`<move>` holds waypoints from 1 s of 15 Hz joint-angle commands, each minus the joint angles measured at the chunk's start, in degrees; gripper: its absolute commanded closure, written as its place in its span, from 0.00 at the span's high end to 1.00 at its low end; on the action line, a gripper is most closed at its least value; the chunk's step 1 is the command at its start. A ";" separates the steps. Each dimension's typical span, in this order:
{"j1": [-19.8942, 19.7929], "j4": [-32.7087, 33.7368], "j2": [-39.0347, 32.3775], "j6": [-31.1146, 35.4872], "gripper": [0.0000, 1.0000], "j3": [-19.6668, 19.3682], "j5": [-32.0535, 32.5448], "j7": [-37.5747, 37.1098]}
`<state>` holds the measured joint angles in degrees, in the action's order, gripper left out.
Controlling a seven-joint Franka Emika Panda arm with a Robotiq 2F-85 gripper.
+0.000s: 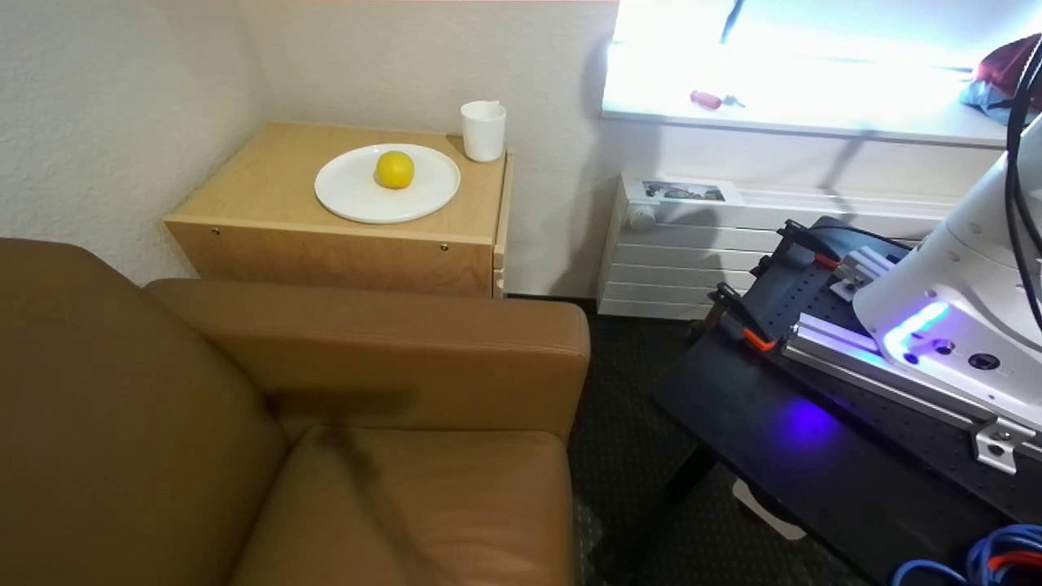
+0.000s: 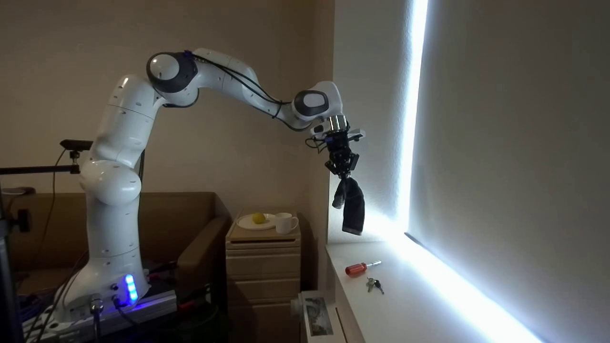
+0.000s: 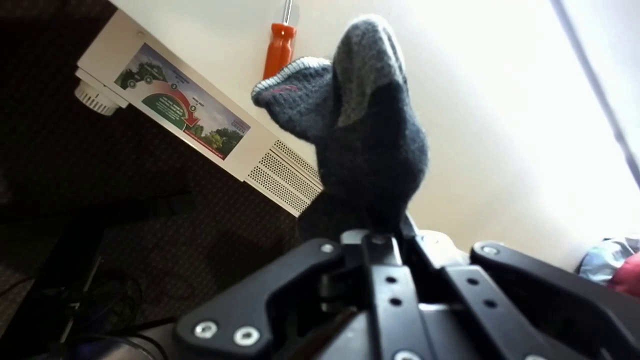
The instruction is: Take the object and put it on the window seal
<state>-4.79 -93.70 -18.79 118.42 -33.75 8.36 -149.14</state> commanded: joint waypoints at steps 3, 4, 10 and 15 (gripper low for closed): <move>5.64 2.83 -6.11 5.11 0.01 -8.55 -8.32 0.04; 6.71 3.81 -8.15 6.14 0.01 -10.77 -14.23 -0.11; 13.24 3.03 -19.18 11.00 0.01 -22.93 -43.62 0.10; 25.16 3.78 -33.94 11.30 0.01 -33.21 -65.61 0.26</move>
<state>13.68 -91.25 -44.36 129.32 -61.18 -48.73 -148.87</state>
